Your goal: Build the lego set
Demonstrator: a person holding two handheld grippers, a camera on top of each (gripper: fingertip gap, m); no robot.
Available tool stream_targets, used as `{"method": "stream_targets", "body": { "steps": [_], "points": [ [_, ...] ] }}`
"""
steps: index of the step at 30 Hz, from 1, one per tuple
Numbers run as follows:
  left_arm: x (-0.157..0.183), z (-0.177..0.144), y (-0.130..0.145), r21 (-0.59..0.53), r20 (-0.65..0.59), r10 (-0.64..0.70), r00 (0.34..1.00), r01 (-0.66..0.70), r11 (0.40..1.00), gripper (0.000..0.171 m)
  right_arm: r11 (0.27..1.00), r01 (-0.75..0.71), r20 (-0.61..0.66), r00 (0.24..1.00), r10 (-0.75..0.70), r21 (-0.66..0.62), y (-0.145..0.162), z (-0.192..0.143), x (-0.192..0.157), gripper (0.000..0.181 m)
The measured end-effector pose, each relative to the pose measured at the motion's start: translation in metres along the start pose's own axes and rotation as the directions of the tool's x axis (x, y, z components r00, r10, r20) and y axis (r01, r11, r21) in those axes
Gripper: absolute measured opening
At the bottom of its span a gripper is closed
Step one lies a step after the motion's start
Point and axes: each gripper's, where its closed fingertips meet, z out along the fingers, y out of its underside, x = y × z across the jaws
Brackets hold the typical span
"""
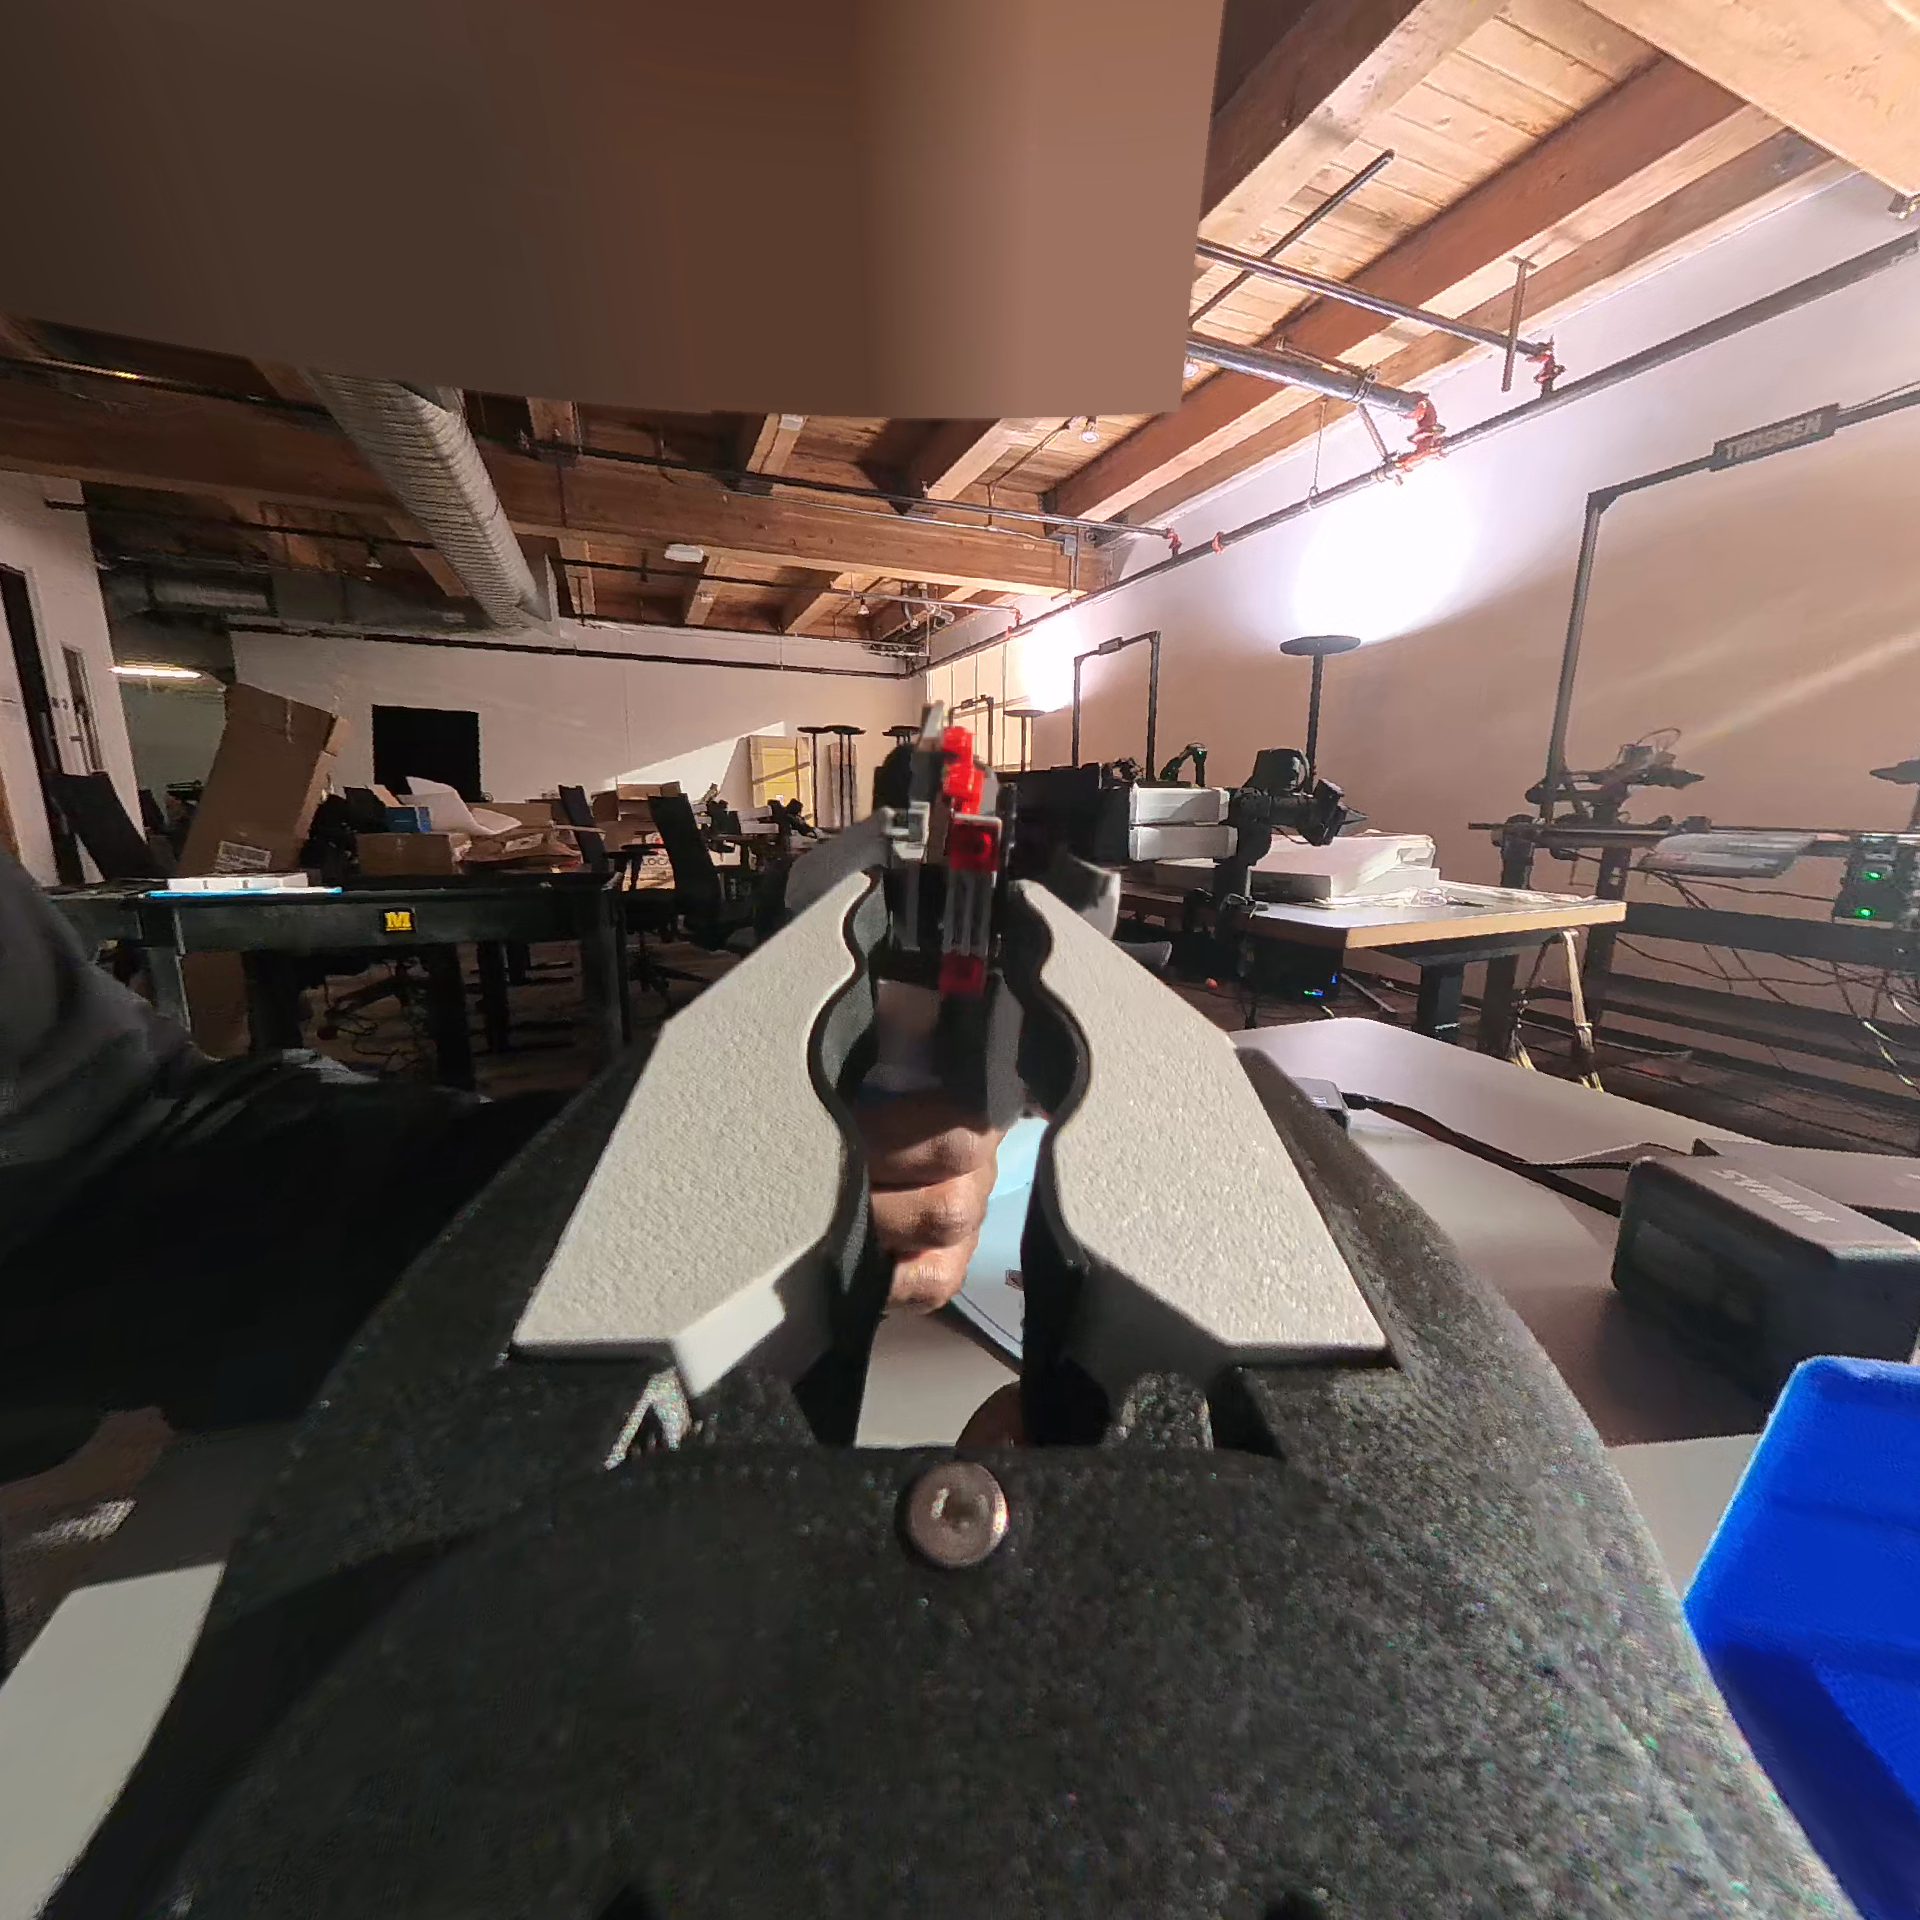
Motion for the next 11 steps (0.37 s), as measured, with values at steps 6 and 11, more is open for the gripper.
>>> {"method": "stream_targets", "body": {
  "steps": [6,11],
  "points": [
    [0.0037,-0.0018,-0.0036,0.013,-0.005,0.045,0.999,-0.045,0.999,0.023,0.999,-0.035,0.014,0.999,0.035,0.001,0.0006,-0.0008,0.0024,0.023],
    [0.0056,-0.0011,-0.0036,0.023,-0.017,0.042,0.999,-0.042,0.999,0.020,0.999,-0.038,0.033,0.999,0.038,0.005,0.0001,-0.0005,-0.0007,0.023]
  ]
}}
